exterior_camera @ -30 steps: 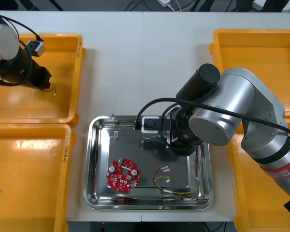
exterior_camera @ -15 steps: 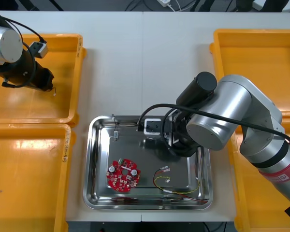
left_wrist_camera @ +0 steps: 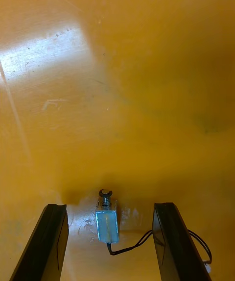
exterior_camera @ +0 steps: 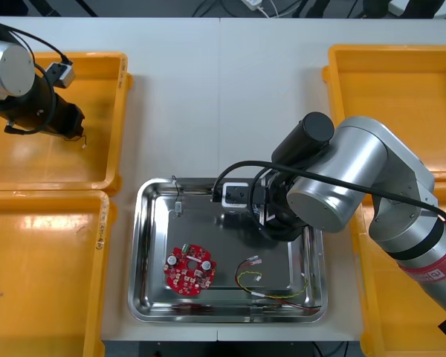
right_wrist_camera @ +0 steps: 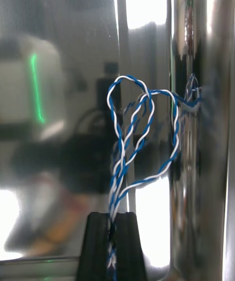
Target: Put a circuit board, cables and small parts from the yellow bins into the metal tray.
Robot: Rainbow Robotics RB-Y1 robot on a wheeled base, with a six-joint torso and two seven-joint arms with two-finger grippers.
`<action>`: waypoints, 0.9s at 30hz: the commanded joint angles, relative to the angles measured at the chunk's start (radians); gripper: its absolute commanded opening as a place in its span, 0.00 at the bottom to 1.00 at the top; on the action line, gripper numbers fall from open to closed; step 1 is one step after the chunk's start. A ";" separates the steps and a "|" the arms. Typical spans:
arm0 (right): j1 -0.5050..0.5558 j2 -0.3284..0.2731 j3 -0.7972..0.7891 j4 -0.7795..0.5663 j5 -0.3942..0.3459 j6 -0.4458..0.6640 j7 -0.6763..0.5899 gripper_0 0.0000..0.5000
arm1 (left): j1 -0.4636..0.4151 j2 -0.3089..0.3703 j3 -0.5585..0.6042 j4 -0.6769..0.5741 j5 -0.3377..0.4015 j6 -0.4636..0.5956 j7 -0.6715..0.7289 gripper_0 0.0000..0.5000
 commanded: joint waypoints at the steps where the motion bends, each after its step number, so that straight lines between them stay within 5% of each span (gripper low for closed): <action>1: 0.008 0.018 0.016 -0.010 0.011 -0.016 0.040 0.47 | -0.019 0.014 -0.007 -0.007 0.011 -0.009 -0.143 1.00; 2: 0.010 0.018 0.016 -0.010 0.013 -0.016 0.040 0.68 | -0.019 0.014 -0.006 -0.007 0.012 -0.009 -0.145 1.00; 6: 0.008 0.018 0.016 -0.013 0.016 -0.016 0.039 1.00 | -0.019 0.014 -0.006 -0.007 0.014 -0.009 -0.143 1.00; 15: 0.007 0.018 -0.018 -0.035 0.008 0.018 0.040 1.00 | -0.004 0.014 -0.006 -0.007 0.017 -0.020 -0.148 1.00; 27: -0.038 0.022 -0.131 -0.142 -0.044 0.248 0.031 1.00 | 0.025 0.014 -0.006 -0.007 0.020 -0.054 -0.153 1.00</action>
